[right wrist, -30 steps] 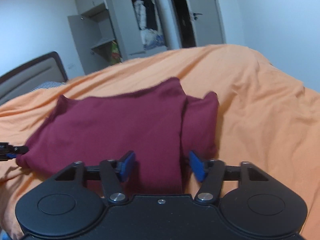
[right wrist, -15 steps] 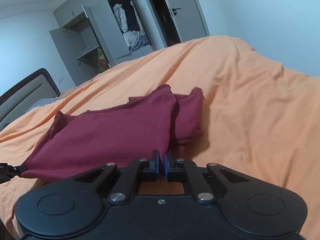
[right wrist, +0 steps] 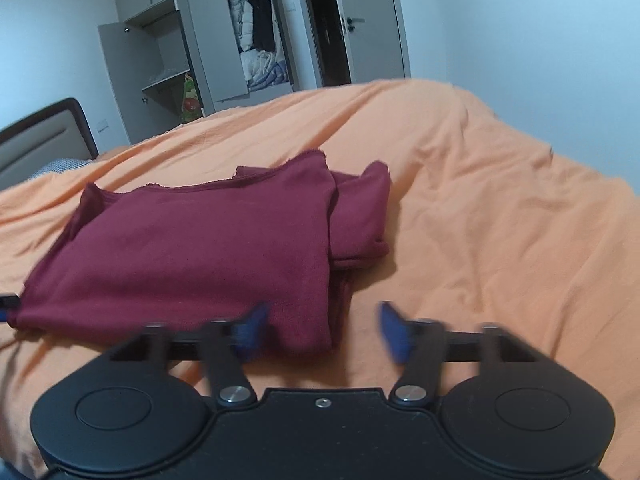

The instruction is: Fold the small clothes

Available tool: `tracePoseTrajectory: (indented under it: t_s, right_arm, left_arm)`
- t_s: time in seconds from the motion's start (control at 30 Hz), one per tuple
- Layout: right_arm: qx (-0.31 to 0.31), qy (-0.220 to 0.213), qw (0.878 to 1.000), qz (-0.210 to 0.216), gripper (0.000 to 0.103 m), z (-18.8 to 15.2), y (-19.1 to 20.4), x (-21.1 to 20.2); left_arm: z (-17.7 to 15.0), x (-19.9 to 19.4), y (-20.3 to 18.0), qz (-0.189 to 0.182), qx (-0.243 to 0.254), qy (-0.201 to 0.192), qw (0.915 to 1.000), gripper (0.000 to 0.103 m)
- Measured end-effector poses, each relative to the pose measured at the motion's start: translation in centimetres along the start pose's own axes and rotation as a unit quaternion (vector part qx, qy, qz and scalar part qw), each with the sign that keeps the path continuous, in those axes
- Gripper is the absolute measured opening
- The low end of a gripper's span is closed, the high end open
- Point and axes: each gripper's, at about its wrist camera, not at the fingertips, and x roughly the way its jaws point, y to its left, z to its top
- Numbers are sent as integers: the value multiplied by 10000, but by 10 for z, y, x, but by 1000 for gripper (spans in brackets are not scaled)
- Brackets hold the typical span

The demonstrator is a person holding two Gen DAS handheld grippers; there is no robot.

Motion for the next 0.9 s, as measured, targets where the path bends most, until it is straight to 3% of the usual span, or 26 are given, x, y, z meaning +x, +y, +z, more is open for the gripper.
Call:
tracePoseTrajectory:
  t_s: [0.07,0.13,0.2,0.5,0.7,0.9]
  right_arm:
    - [-132,-93,9999,-50,89,-1,6,-2]
    - [-216,-161,9996,-58,100,-3,12,-2]
    - [-274,-261,9993,-26,102,-3,19,-3]
    - [-599,-464,9971,94,102,15,56,16]
    - [-776,-560,9945,431,102,47,97,58]
    - [-1100,-458,9907,658,102,71,131,111]
  left_arm:
    - [-2,-4,-2,99,29,-78,9999,91]
    - [-5,-7,-4,206,101,-140,9996,95]
    - [-7,-8,-6,302,179,-182,9992,101]
    - [-9,3,-14,399,74,-186,9990,102]
    - [-11,13,-14,85,-332,-452,9984,102]
    - [-7,28,-16,120,-291,-417,9986,102]
